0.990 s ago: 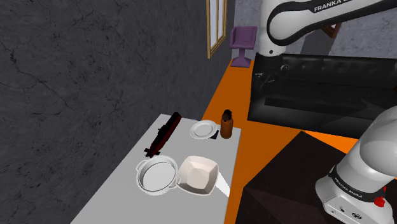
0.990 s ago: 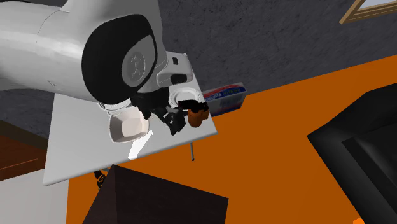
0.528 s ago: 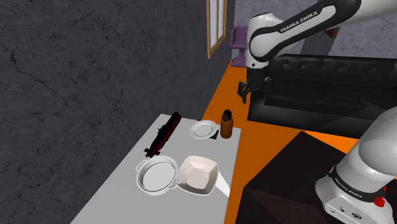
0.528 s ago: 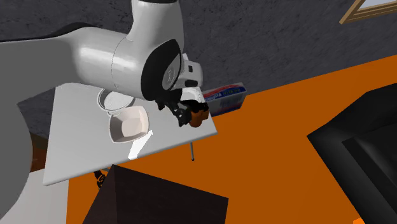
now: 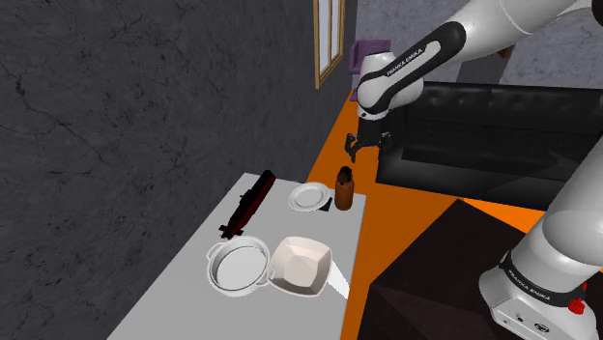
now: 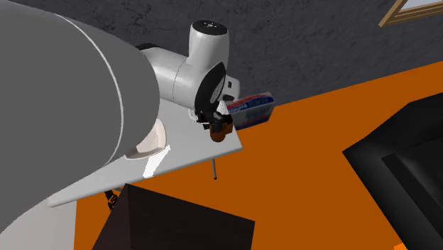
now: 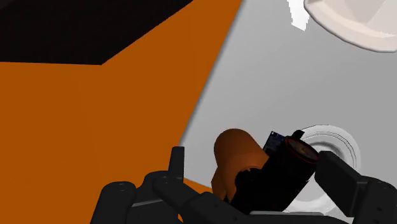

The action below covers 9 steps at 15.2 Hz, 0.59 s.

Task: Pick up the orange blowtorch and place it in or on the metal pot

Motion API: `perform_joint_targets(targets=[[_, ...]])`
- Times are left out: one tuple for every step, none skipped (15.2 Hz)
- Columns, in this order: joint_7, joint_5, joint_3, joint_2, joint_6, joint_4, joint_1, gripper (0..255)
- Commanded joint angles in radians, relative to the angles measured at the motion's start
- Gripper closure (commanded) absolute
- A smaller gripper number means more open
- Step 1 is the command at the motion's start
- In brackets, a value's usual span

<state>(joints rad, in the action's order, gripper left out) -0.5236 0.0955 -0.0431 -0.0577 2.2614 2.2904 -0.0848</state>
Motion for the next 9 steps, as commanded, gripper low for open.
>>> perform_joint_targets(targets=[[-0.023,0.015,0.004,-0.074,0.048,-0.037,-0.004,0],[-0.032,0.024,0.007,-0.112,0.067,-0.059,-0.007,0],[-0.04,0.032,0.01,-0.149,0.086,-0.082,-0.01,0],[-0.048,0.041,0.012,-0.186,0.103,-0.107,-0.013,0],[-0.056,0.05,0.015,-0.223,0.119,-0.132,-0.016,0],[-0.064,0.06,0.017,-0.26,0.134,-0.158,-0.019,0],[-0.071,0.07,0.019,-0.296,0.148,-0.186,-0.023,0],[-0.078,0.079,0.021,-0.333,0.161,-0.214,-0.027,0],[-0.085,0.089,0.022,-0.37,0.173,-0.244,-0.031,0]])
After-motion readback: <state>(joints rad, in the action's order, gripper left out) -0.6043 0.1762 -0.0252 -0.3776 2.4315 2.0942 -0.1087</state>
